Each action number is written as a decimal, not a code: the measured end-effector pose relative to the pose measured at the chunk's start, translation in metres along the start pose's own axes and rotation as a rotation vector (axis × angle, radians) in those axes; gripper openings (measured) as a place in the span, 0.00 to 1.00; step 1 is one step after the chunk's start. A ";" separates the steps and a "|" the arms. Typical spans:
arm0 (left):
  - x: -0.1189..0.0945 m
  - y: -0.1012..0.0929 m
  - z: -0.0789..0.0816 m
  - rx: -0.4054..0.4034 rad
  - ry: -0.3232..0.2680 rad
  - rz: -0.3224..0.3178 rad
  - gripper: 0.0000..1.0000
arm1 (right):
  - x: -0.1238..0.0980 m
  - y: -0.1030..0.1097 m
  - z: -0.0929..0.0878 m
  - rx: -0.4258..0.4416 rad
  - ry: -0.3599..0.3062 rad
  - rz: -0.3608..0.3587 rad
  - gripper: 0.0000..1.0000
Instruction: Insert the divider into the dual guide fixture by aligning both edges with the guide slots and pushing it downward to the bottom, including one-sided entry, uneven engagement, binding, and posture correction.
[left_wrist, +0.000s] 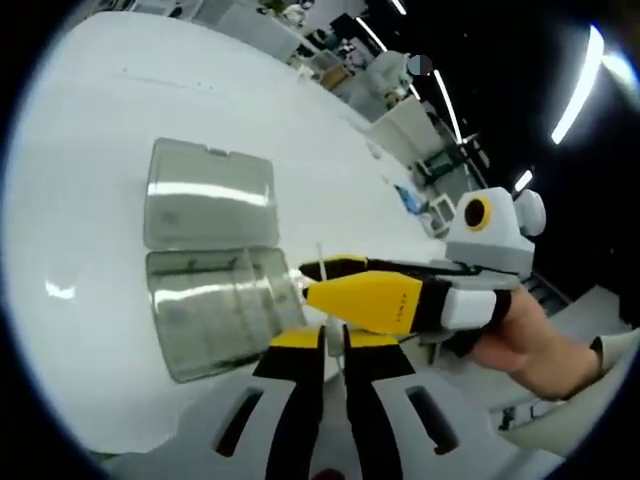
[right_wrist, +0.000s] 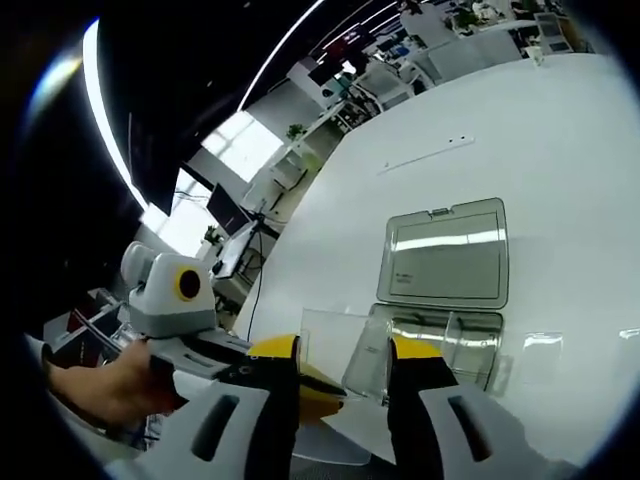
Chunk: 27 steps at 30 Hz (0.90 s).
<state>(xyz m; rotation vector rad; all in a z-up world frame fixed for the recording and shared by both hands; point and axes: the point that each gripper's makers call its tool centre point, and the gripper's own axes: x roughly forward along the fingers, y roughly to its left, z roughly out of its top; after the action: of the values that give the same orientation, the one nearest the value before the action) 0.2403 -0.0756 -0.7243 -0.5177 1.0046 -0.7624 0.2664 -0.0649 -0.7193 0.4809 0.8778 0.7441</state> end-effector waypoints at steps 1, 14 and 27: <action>0.000 0.000 0.000 -0.002 0.002 0.001 0.04 | 0.000 0.000 0.000 -0.002 0.001 0.000 0.29; -0.001 0.006 -0.001 0.031 0.014 0.030 0.01 | 0.003 -0.001 -0.001 0.005 -0.011 0.007 0.31; -0.010 0.011 0.003 0.048 0.033 0.024 0.00 | -0.001 0.008 -0.001 0.042 -0.011 0.082 0.30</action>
<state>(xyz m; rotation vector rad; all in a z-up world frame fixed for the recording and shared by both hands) 0.2431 -0.0605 -0.7256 -0.4526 1.0188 -0.7734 0.2623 -0.0602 -0.7139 0.5607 0.8694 0.7989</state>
